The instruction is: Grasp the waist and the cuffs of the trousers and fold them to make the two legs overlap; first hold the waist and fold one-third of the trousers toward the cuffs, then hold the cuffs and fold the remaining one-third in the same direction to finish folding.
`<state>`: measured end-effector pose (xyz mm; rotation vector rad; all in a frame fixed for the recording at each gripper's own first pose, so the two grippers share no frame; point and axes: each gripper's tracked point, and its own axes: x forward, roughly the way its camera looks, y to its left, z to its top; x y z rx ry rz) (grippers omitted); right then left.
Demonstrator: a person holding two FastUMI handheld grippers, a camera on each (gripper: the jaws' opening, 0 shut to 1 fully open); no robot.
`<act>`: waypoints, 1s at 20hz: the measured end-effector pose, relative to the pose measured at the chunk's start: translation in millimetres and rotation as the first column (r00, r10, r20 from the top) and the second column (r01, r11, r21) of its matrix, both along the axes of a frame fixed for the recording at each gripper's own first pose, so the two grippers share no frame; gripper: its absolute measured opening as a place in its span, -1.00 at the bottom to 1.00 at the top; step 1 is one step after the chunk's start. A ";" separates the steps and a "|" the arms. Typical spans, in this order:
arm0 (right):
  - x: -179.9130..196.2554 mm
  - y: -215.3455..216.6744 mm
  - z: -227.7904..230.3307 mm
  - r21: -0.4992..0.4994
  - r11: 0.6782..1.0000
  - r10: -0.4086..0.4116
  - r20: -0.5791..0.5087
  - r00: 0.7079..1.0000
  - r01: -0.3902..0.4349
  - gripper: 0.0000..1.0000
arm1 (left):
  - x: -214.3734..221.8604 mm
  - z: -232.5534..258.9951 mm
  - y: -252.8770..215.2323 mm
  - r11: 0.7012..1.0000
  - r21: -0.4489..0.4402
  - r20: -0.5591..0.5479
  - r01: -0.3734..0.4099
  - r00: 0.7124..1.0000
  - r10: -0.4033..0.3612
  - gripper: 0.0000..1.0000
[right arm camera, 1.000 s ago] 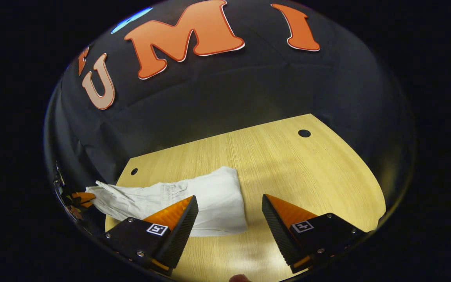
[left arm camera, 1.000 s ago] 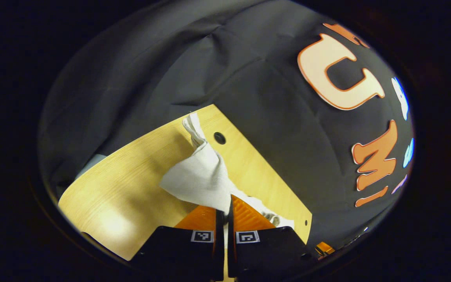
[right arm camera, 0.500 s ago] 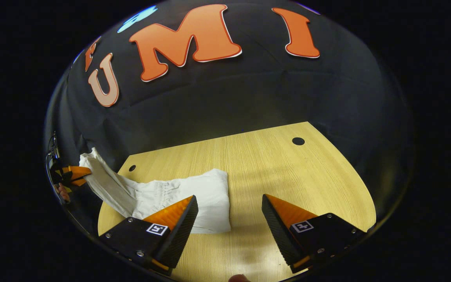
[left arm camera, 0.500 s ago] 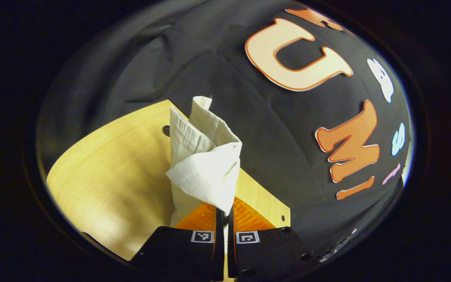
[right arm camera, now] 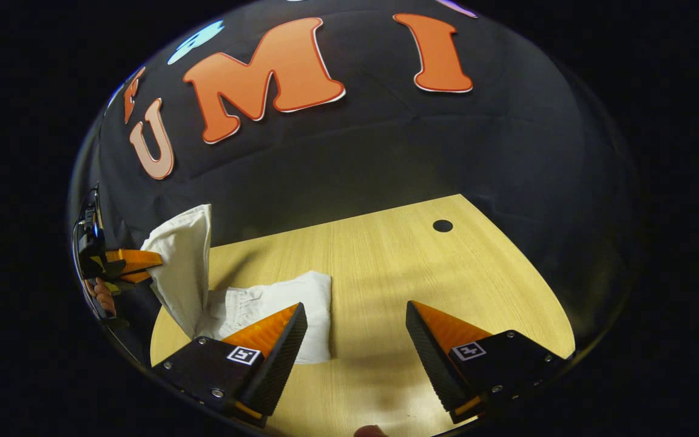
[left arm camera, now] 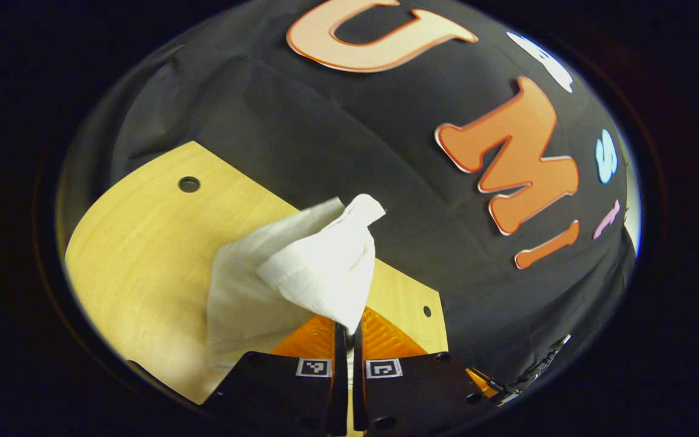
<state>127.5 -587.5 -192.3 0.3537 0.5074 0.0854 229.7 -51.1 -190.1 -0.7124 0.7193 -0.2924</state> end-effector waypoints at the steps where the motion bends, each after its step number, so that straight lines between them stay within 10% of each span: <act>1: 0.3 -7.4 -1.6 0.002 1.000 -0.008 -0.002 1.000 0.008 0.97 | -0.8 -2.5 -18.7 1.000 0.003 -0.005 0.027 1.000 -0.027 -0.86; 9: -3.7 -47.9 -22.7 0.028 0.999 -0.043 -0.030 0.999 0.044 0.97 | -27.0 -48.9 -149.9 0.970 0.015 -0.085 0.241 0.967 -0.239 -0.86; 15: -3.8 -55.2 -25.3 0.032 0.999 -0.028 -0.021 0.999 0.028 0.97 | -85.8 -67.5 -213.3 0.887 0.025 -0.126 0.461 0.882 -0.455 -0.69; 20: -0.9 -44.3 0.4 -0.011 1.000 0.005 0.052 0.999 -0.005 0.97 | -93.6 -36.2 -182.6 0.903 0.115 -0.023 0.414 0.910 -0.414 0.83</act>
